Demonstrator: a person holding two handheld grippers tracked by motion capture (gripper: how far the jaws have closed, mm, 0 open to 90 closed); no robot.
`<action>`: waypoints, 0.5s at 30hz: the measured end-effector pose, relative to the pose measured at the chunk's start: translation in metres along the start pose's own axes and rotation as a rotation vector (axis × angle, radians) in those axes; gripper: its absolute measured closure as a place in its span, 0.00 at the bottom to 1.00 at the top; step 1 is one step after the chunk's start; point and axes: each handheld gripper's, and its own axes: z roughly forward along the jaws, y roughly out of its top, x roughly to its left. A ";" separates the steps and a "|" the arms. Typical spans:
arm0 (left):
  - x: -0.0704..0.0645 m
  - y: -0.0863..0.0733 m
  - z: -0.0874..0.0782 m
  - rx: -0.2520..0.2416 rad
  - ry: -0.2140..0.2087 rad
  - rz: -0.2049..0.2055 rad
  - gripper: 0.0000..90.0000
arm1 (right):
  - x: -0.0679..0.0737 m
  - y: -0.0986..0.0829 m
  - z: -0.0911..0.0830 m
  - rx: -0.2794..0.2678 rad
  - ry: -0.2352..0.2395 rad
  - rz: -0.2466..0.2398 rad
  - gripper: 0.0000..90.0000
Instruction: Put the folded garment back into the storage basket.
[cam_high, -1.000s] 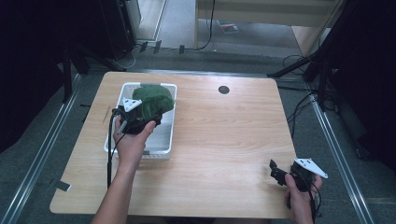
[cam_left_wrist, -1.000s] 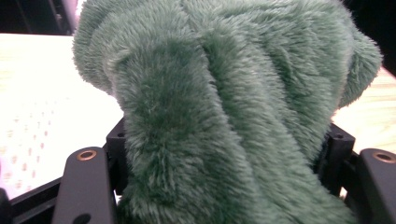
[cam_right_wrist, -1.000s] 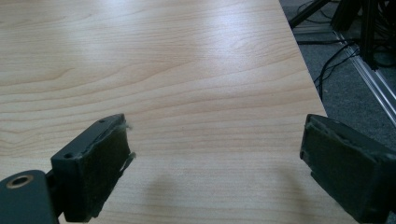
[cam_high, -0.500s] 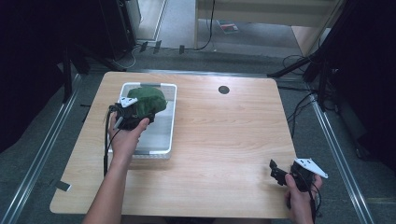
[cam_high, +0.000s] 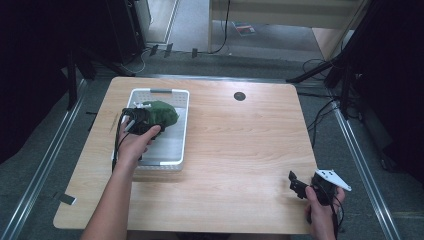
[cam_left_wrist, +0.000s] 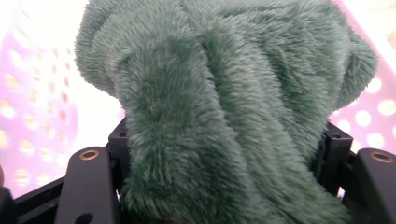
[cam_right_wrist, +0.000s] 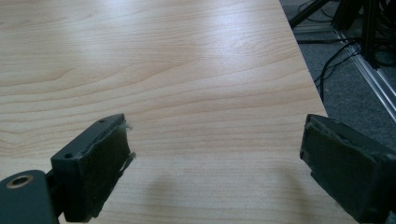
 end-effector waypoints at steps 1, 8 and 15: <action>0.001 0.001 0.002 0.018 -0.012 -0.012 0.35 | 0.000 0.000 0.000 0.000 0.000 0.000 0.09; -0.002 0.000 0.010 0.112 -0.007 0.007 0.31 | 0.000 0.000 0.000 0.001 0.001 0.002 0.09; -0.002 0.001 0.008 0.118 -0.002 0.026 0.15 | 0.000 0.000 0.000 0.001 0.001 0.004 0.09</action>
